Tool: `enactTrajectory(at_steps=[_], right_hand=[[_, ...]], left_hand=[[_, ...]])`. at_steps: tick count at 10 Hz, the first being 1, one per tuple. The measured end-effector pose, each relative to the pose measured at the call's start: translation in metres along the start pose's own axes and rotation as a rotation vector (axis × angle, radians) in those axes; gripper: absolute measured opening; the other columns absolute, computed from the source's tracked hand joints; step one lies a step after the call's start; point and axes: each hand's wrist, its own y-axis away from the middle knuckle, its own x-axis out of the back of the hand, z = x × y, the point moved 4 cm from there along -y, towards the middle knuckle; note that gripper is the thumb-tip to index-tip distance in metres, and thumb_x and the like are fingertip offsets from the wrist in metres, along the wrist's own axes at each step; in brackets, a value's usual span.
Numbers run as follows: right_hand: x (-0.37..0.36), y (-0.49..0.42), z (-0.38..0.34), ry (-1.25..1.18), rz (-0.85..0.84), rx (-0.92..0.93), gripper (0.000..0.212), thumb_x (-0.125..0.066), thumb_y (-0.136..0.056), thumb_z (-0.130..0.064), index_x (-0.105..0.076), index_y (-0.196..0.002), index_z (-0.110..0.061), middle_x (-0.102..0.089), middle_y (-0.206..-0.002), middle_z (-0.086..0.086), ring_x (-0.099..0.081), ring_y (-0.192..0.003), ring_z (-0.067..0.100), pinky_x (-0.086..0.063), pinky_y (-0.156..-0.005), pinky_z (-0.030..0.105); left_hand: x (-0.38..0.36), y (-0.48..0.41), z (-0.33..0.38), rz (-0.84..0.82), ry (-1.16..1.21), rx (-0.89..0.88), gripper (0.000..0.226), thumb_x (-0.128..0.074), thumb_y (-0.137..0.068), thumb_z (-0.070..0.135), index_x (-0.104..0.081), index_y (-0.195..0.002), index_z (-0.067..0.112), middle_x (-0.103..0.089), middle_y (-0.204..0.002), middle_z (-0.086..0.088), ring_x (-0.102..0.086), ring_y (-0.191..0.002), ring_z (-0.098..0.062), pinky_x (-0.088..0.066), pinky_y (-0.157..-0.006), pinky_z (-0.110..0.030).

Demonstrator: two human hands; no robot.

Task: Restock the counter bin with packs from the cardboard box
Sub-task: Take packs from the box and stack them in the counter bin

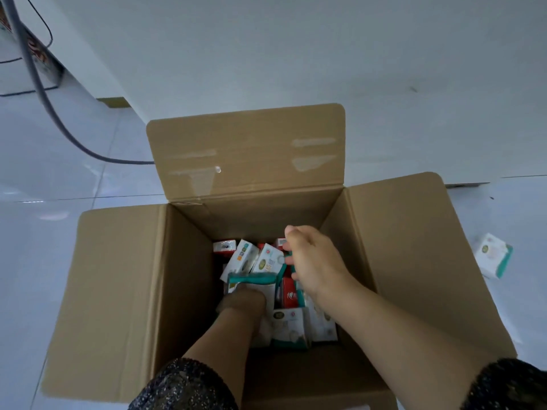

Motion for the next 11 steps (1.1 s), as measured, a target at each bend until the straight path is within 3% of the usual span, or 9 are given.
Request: enactTrajectory(at_steps=[1,2,4,5,7,8,9,10,11], right_hand=[[0.001,0.004,-0.012,0.005,0.014,0.022,0.020,-0.038,-0.097,-0.045,-0.052,-0.101,-0.031,-0.061,-0.106,-0.003,-0.058,-0.098,0.015,-0.049,-0.093,0.045],[0.004,0.015,-0.026,0.026,0.025,0.054,0.019,-0.038,-0.097,-0.045,-0.051,-0.096,-0.031,-0.060,-0.102,-0.006,-0.057,-0.100,0.016,-0.048,-0.094,0.045],[0.015,0.059,-0.058,0.071,0.022,0.121,0.021,-0.037,-0.098,-0.045,-0.050,-0.085,-0.033,-0.055,-0.090,-0.013,-0.056,-0.095,0.015,-0.047,-0.092,0.043],[0.026,0.090,-0.083,0.110,0.030,0.179,0.022,-0.037,-0.098,-0.044,-0.052,-0.097,-0.028,-0.054,-0.089,-0.013,-0.055,-0.092,0.012,-0.045,-0.087,0.034],[0.055,0.175,-0.153,0.252,0.027,0.343,0.034,-0.041,-0.098,-0.034,-0.052,-0.129,-0.029,-0.054,-0.122,-0.010,-0.049,-0.113,0.011,-0.040,-0.095,0.028],[0.073,0.229,-0.200,0.358,0.005,0.457,0.037,-0.046,-0.094,-0.026,-0.050,-0.131,-0.031,-0.054,-0.131,-0.005,-0.053,-0.109,0.012,-0.048,-0.084,0.027],[0.099,0.292,-0.259,0.455,0.038,0.582,0.045,-0.050,-0.089,-0.018,-0.049,-0.133,-0.032,-0.050,-0.138,0.000,-0.050,-0.121,0.020,-0.046,-0.098,0.038],[0.131,0.362,-0.320,0.589,0.081,0.728,0.053,-0.052,-0.084,-0.013,-0.048,-0.133,-0.032,-0.050,-0.138,-0.001,-0.049,-0.123,0.020,-0.044,-0.098,0.030],[0.163,0.432,-0.372,0.684,0.163,0.873,0.051,-0.059,-0.078,-0.016,-0.051,-0.126,-0.033,-0.054,-0.132,-0.003,-0.053,-0.113,0.020,-0.048,-0.088,0.030]], left_hand=[[0.031,0.034,0.013,0.012,0.012,-0.071,0.051,-0.054,-0.095,0.023,-0.038,-0.142,0.010,-0.039,-0.145,-0.011,-0.042,-0.131,-0.026,-0.041,-0.097,-0.022],[0.051,0.044,0.012,0.045,-0.073,-0.213,0.048,-0.050,-0.097,0.013,-0.037,-0.142,0.004,-0.041,-0.144,-0.017,-0.048,-0.121,-0.023,-0.044,-0.072,-0.003],[0.108,0.103,0.004,0.307,0.045,-0.384,0.056,-0.055,-0.089,0.015,-0.036,-0.141,0.016,-0.035,-0.136,-0.010,-0.051,-0.118,-0.028,-0.040,-0.101,-0.032],[0.134,0.148,0.000,0.357,0.249,-0.406,0.064,-0.052,-0.089,0.012,-0.026,-0.147,0.017,-0.032,-0.139,-0.011,-0.048,-0.122,-0.029,-0.037,-0.101,-0.029],[0.179,0.269,0.000,0.340,0.618,-0.578,0.066,-0.050,-0.092,0.012,-0.023,-0.147,0.037,-0.048,-0.129,-0.001,-0.060,-0.104,-0.024,-0.053,-0.085,-0.032],[0.205,0.344,0.004,0.314,0.864,-0.630,0.052,-0.048,-0.094,0.007,-0.038,-0.138,0.033,-0.052,-0.126,-0.008,-0.062,-0.102,-0.026,-0.059,-0.077,-0.037],[0.234,0.423,0.006,0.344,1.032,-0.660,0.043,-0.050,-0.092,0.007,-0.045,-0.128,0.031,-0.057,-0.114,-0.012,-0.066,-0.091,-0.026,-0.060,-0.073,-0.041],[0.267,0.502,0.007,0.415,1.168,-0.680,0.039,-0.053,-0.090,0.008,-0.048,-0.123,0.026,-0.057,-0.112,-0.015,-0.065,-0.096,-0.031,-0.058,-0.080,-0.046],[0.295,0.579,0.011,0.410,1.271,-0.740,0.033,-0.053,-0.090,0.009,-0.048,-0.120,0.019,-0.054,-0.120,-0.016,-0.064,-0.095,-0.028,-0.060,-0.066,-0.035]])
